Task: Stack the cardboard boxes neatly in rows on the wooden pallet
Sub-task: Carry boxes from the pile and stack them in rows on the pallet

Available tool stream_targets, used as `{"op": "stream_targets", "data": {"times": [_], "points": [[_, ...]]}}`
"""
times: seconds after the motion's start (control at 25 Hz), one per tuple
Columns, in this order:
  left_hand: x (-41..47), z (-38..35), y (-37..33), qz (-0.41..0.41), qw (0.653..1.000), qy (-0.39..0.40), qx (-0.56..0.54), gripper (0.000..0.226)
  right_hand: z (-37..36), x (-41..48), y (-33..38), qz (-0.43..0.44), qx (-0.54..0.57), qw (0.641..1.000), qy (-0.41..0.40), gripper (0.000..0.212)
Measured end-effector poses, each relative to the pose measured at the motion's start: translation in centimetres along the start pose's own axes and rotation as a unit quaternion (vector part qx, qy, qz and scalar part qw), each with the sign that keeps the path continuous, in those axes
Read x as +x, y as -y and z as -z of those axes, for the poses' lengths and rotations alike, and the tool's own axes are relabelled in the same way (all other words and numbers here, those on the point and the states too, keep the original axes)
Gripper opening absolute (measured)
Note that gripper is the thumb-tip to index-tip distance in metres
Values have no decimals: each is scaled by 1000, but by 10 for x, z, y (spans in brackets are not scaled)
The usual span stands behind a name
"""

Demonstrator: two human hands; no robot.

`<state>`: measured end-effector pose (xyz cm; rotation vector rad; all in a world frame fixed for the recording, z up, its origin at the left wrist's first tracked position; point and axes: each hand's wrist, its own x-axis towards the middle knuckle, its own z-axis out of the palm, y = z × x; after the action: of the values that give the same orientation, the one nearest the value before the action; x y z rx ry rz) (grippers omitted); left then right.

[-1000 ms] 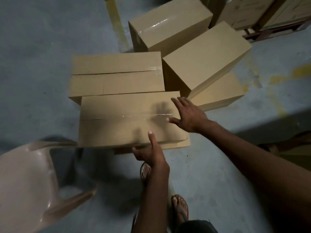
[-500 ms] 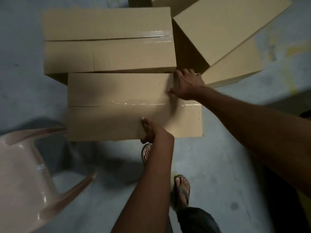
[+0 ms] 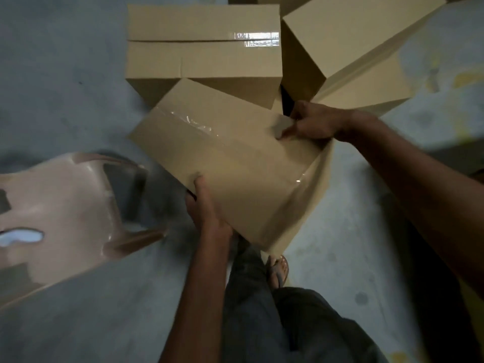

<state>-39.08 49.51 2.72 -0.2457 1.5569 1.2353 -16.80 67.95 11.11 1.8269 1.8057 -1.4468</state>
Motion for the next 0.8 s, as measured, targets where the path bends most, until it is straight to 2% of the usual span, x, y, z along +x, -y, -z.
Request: {"op": "stream_targets", "data": {"times": [0.08, 0.12, 0.2, 0.32, 0.44, 0.56, 0.68, 0.8], "points": [[-26, 28, -18, -9, 997, 40, 68, 84, -8, -59, -6, -6, 72, 997, -25, 45], [-55, 33, -30, -39, 993, 74, 85, 78, -12, -91, -9, -13, 98, 994, -38, 48], [-130, 36, -55, -63, 976, 135, 157, 52, -21, -164, -19, -34, 145, 987, -62, 54], [-218, 36, -70, -134, 928, 150, 315, 27, -34, -262, -35, -50, 198, 971, -120, 58], [-285, 53, -70, -206, 893, 192, 351, 39, -60, -371, -57, -53, 306, 938, -153, 56], [-335, 81, -56, -248, 862, 276, 345, 59, -108, -458, -77, -48, 435, 886, -155, 72], [-374, 109, -46, -274, 815, 351, 370, 82, -170, -520, -95, -13, 458, 867, -199, 98], [-406, 141, -48, -299, 779, 393, 386, 77, -216, -579, -108, 8, 482, 841, -245, 95]]}}
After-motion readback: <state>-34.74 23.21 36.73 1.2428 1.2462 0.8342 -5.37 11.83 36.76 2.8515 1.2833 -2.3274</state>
